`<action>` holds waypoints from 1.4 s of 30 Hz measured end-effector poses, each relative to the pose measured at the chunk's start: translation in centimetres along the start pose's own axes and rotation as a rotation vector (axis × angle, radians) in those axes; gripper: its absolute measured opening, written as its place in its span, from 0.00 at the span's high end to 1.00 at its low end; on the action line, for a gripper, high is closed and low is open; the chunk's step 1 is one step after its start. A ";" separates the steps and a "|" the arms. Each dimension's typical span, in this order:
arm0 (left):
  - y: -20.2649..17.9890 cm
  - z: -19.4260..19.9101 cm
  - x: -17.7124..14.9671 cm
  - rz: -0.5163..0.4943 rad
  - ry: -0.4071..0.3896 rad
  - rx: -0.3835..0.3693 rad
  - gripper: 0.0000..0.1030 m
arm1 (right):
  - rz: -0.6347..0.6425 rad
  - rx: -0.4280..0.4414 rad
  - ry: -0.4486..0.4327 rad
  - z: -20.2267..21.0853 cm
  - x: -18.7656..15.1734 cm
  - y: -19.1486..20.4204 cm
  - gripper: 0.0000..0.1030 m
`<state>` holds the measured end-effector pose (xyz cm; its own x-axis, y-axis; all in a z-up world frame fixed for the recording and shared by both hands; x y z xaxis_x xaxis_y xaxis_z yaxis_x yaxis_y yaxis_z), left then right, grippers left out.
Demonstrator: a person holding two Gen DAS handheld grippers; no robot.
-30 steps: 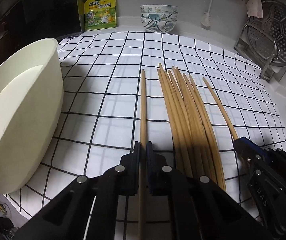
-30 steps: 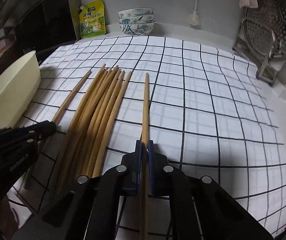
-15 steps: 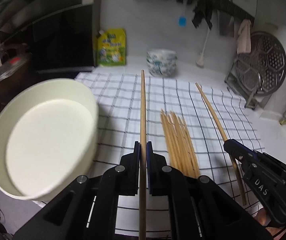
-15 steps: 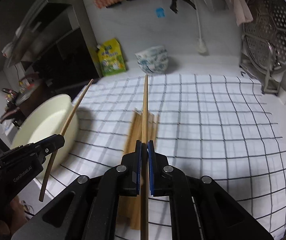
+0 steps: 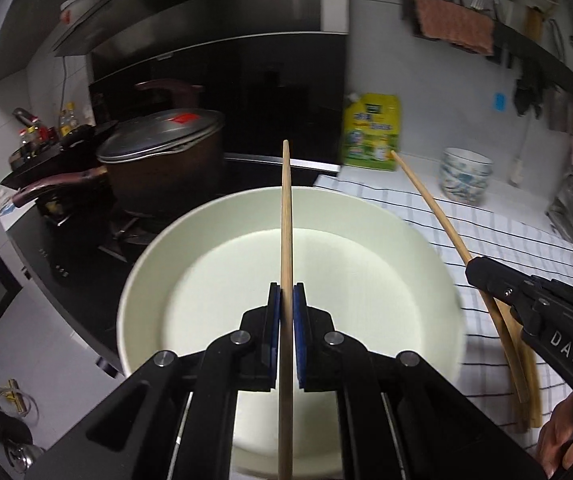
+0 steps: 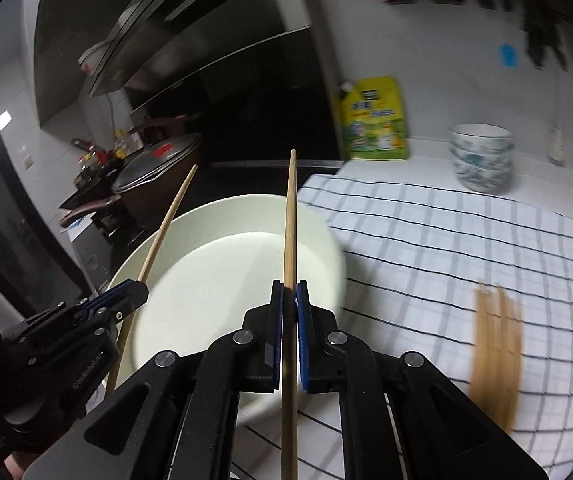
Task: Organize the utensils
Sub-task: 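Carry the left tool's chopstick into the basin while the right tool carries its chopstick there, then open both tools over the basin and withdraw them toward the chopstick bundle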
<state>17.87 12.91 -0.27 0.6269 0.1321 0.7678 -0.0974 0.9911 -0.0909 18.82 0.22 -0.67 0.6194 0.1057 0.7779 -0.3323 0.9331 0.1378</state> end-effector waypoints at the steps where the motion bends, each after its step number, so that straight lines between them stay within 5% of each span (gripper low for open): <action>1: 0.6 -0.5 0.3 0.005 0.002 0.005 0.93 | 0.011 0.006 0.013 -1.0 0.3 0.8 0.94; 9: 3.6 -4.5 -0.2 0.028 0.070 0.022 0.93 | 0.056 0.027 0.117 -6.8 0.7 4.5 0.94; 18: 3.8 -6.0 -1.4 0.036 0.116 0.011 0.92 | 0.026 -0.001 0.205 -9.5 -1.7 3.5 0.93; 20: 4.1 -6.1 -1.5 0.049 0.122 0.016 0.87 | 0.014 -0.013 0.204 -9.4 -1.8 2.9 0.93; 23: 4.4 -6.1 -1.7 0.071 0.133 0.018 0.77 | 0.007 -0.026 0.177 -8.7 -1.5 2.5 0.74; 27: 4.6 -5.2 -1.5 0.083 0.103 0.021 0.52 | 0.021 -0.038 0.141 -7.4 -0.8 2.5 0.70; 42: 4.2 -1.9 -2.2 0.088 0.064 0.023 0.32 | 0.048 -0.065 0.066 -3.0 -1.0 3.0 0.64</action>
<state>17.53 16.87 -3.53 0.6635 0.2203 0.7150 -0.1714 0.9750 -0.1414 19.37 3.91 -2.85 0.6501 0.1716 0.7403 -0.3176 0.9463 0.0596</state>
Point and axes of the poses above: each gripper's, at about its wrist camera, not at the fingertips, and z roughly against the way its jaws point, y to its left, x to its top, the point moved 9 cm from there along -z, roughly the way its jaws point, and after that the axes turned 8 degrees about z, right-handed, at the moved point
